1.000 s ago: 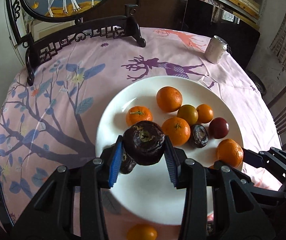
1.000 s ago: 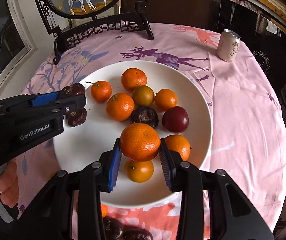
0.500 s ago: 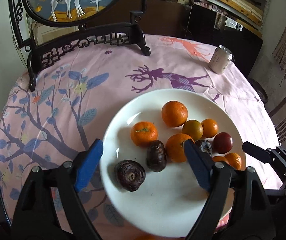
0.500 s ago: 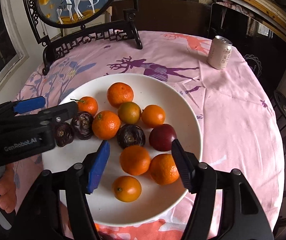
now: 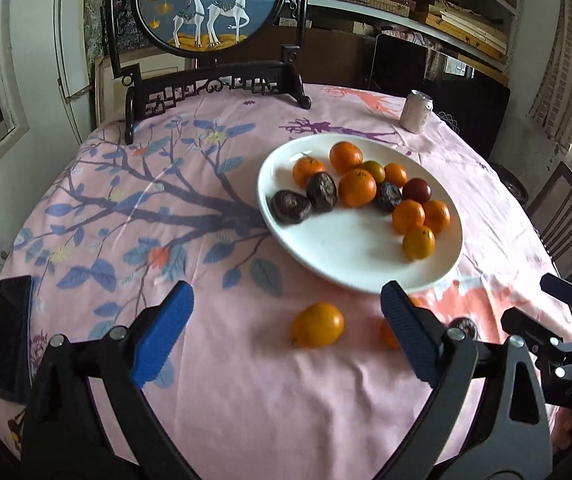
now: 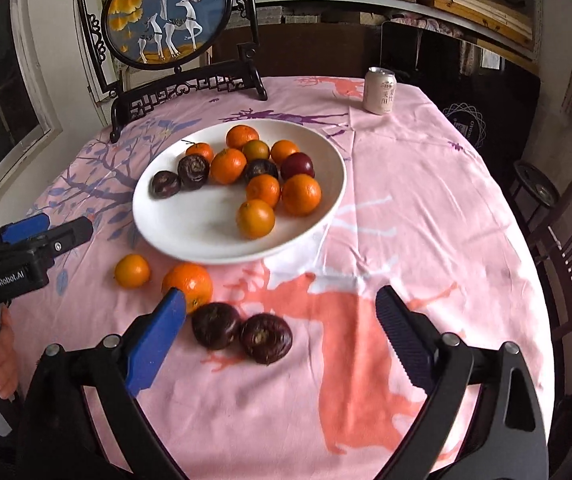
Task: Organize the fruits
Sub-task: 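Move both open tools back to the remaining fruit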
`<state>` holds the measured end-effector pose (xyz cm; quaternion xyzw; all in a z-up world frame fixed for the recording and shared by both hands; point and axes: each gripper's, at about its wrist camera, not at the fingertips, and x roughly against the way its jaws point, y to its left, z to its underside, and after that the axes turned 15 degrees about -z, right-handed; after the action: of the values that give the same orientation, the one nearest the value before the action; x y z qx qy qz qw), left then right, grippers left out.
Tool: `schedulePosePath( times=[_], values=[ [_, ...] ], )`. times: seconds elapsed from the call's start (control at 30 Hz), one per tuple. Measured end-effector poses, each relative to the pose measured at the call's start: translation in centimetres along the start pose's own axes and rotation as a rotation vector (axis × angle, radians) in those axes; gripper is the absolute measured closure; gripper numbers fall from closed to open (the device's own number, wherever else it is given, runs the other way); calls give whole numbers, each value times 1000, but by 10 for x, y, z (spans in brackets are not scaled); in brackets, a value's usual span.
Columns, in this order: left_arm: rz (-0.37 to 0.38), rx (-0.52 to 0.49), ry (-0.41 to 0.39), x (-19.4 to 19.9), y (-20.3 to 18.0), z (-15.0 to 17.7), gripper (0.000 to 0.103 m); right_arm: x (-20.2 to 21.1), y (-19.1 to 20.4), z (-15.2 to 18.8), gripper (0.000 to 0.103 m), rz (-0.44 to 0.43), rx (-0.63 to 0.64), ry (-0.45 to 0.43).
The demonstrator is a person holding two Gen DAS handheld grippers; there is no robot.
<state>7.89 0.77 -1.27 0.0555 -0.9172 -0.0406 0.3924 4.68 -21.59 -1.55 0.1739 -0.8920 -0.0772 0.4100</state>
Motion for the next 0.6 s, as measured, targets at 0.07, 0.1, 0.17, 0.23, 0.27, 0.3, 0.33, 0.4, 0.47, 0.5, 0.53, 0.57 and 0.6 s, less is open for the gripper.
schedulePosePath(
  times=[0.07,0.1,0.17,0.23,0.27,0.3,0.33,0.4,0.47,0.5,0.53,0.57,0.6],
  values=[
    [3,-24,11,2,-2,12,7,3,1,8,7,-3,-13,7],
    [4,-30,14,4,-3,19,7,4,2,12,7,-1,-15,9],
    [13,-38,25,6,-3,28,7,7,4,19,7,2,-12,15],
    [18,-34,36,7,-3,33,7,7,4,25,7,7,-15,23],
    [21,-32,41,7,-2,36,7,6,5,27,7,8,-19,28],
    [25,-31,45,8,-2,37,7,4,5,29,7,7,-23,34],
    [30,-31,47,9,-1,38,7,3,4,31,7,6,-28,42],
    [30,-26,45,11,1,39,7,0,5,33,7,1,-33,56],
    [27,-25,42,12,1,38,7,-1,6,35,7,-2,-28,62],
    [26,-23,43,13,2,38,7,-2,8,35,7,-4,-24,63],
    [27,-20,43,13,3,38,7,-3,8,36,7,-5,-20,65],
    [26,-20,43,13,3,38,7,-4,8,36,7,-3,-19,70],
    [24,-19,43,14,3,39,7,-7,7,37,7,1,-20,79]
  ],
)
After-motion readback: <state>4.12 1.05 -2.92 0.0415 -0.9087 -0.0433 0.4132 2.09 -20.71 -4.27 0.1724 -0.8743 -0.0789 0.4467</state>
